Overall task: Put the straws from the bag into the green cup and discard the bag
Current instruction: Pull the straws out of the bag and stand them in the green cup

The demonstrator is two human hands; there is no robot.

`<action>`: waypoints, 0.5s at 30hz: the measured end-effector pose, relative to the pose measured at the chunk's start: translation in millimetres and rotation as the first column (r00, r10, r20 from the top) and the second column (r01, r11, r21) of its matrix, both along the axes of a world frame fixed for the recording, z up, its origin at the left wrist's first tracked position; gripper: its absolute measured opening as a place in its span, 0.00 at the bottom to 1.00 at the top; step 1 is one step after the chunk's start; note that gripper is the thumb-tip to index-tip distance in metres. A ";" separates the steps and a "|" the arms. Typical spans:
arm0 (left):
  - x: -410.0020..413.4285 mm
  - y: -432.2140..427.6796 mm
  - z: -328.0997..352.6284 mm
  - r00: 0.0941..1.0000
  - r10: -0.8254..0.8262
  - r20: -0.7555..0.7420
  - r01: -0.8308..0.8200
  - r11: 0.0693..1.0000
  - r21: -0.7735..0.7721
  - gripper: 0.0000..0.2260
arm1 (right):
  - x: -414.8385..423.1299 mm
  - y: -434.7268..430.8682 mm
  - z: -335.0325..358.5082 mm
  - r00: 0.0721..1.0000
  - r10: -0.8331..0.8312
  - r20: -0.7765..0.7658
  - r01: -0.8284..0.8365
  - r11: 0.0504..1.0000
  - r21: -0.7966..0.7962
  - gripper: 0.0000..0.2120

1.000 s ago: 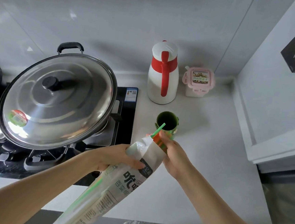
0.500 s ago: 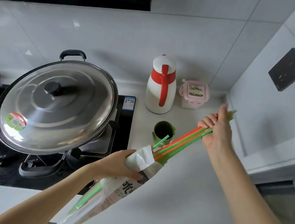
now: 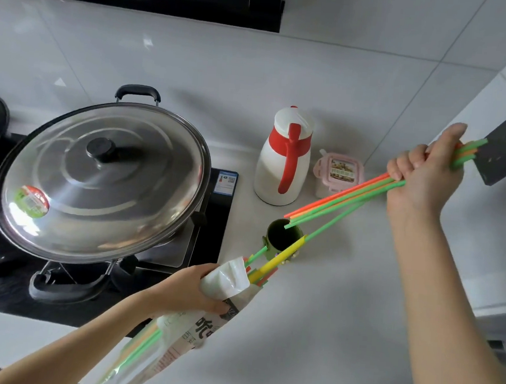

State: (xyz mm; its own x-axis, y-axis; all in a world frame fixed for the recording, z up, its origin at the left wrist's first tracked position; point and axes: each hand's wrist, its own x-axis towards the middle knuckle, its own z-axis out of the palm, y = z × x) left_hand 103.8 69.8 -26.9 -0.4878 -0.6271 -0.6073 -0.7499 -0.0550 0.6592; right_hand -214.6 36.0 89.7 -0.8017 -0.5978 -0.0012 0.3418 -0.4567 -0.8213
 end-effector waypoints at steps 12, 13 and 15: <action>17.3 5.9 -14.9 0.995 0.098 -0.001 -0.098 0.995 0.022 0.20 | -53.1 0.1 -9.5 0.927 -0.286 0.243 0.297 0.955 -0.008 0.21; 18.4 6.6 -16.2 0.994 0.111 -0.007 -0.111 0.994 0.022 0.19 | -54.8 0.6 -12.7 0.924 -0.284 0.257 0.295 0.956 -0.003 0.22; 20.2 7.3 -18.7 0.991 0.135 -0.025 -0.135 0.991 0.006 0.18 | -56.0 1.0 -16.7 0.914 -0.285 0.289 0.289 0.957 0.028 0.22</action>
State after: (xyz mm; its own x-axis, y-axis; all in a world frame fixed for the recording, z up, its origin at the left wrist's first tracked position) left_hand 123.9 77.2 -45.6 -0.4143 -0.6856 -0.5985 -0.7186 -0.1571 0.6774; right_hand -270.6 37.0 72.9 -0.9052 -0.3437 -0.2499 0.4143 -0.5822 -0.6996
